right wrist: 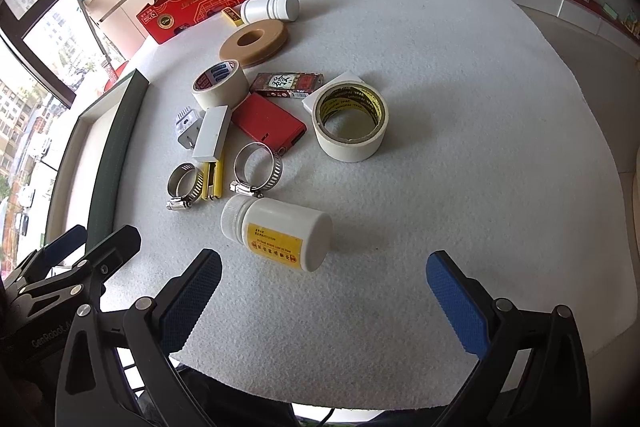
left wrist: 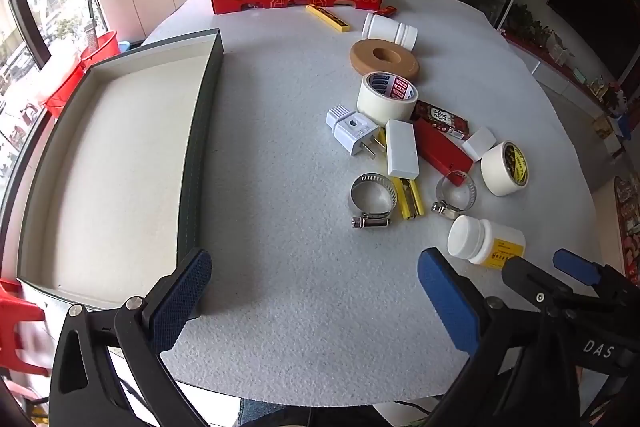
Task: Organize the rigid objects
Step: 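Move left tool toward the metal hose clamp while right tool approaches the masking tape roll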
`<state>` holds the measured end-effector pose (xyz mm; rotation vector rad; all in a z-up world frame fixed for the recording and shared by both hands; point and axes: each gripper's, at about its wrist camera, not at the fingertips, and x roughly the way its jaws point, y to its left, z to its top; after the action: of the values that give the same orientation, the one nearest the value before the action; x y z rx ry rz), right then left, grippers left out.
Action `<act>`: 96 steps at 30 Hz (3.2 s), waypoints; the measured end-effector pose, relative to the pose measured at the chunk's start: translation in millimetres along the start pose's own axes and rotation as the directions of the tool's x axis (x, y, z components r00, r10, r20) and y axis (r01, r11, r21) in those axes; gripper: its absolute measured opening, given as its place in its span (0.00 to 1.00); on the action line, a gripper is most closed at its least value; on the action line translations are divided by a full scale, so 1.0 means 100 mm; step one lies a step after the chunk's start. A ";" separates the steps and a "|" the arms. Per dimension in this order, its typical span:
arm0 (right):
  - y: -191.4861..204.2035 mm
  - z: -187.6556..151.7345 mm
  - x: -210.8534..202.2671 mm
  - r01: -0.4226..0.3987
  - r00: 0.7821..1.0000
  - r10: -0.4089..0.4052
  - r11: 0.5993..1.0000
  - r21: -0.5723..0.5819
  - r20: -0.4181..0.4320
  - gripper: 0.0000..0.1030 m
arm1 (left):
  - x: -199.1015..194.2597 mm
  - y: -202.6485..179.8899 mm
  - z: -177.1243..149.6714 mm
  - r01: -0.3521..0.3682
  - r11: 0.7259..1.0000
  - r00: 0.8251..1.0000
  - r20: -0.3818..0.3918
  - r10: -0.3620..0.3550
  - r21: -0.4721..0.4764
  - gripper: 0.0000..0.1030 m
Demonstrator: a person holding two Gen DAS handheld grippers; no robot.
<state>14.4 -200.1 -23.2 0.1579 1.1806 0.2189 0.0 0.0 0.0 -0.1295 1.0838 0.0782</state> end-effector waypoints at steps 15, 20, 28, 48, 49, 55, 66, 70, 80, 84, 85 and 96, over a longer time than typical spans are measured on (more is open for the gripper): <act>-0.06 0.06 0.00 0.006 1.000 -0.006 1.000 0.005 0.001 1.00 | 0.08 -0.05 0.07 -0.016 1.000 1.000 -0.005 0.016 0.022 1.00; -0.05 0.24 -0.04 0.008 1.000 -0.008 1.000 -0.026 0.012 1.00 | 0.10 -0.07 0.14 -0.027 0.999 1.000 -0.001 0.027 0.032 1.00; -0.03 0.63 -0.03 0.001 1.000 -0.001 0.998 -0.065 -0.003 1.00 | 0.16 -0.11 0.32 -0.045 0.998 0.999 0.000 0.045 0.043 1.00; -0.06 0.71 0.14 0.000 0.999 -0.003 0.998 -0.066 -0.051 1.00 | 0.47 -0.14 0.37 -0.052 0.996 0.996 -0.066 0.056 0.066 1.00; -0.06 0.71 0.14 -0.002 0.999 -0.001 0.998 -0.066 -0.052 1.00 | 0.47 -0.15 0.37 -0.050 0.996 0.996 -0.068 0.055 0.070 1.00; -0.05 0.69 0.15 0.000 0.998 -0.005 0.997 -0.073 -0.059 1.00 | 0.51 -0.14 0.34 -0.062 0.995 0.994 -0.081 0.068 0.081 1.00; -0.09 0.67 0.16 0.010 0.998 -0.015 0.998 -0.064 -0.067 1.00 | 0.54 -0.15 0.30 -0.058 0.995 0.994 -0.090 0.066 0.087 1.00; -0.09 0.66 0.17 0.011 0.997 -0.015 0.998 -0.065 -0.070 1.00 | 0.55 -0.15 0.28 -0.059 0.994 0.993 -0.097 0.068 0.091 1.00; -0.14 0.65 0.19 0.016 0.997 -0.021 0.998 -0.055 -0.077 1.00 | 0.69 -0.17 0.28 -0.071 0.992 0.991 -0.106 0.082 0.100 1.00; -0.16 0.65 0.19 0.017 0.997 -0.021 0.999 -0.047 -0.081 1.00 | 0.74 -0.13 0.34 -0.068 0.994 0.992 -0.101 0.077 0.089 1.00; -0.17 0.65 0.19 0.018 0.996 -0.021 0.999 -0.046 -0.081 1.00 | 0.75 -0.11 0.35 -0.067 0.994 0.992 -0.100 0.075 0.084 1.00; -0.26 0.64 0.25 0.030 0.995 -0.032 0.999 -0.026 -0.095 1.00 | 0.78 0.10 0.47 -0.110 0.993 0.990 -0.084 0.113 0.040 1.00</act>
<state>85.1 -219.7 -28.4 0.1085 1.2744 0.2154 76.0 17.0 -48.4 -0.0407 1.1781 0.1550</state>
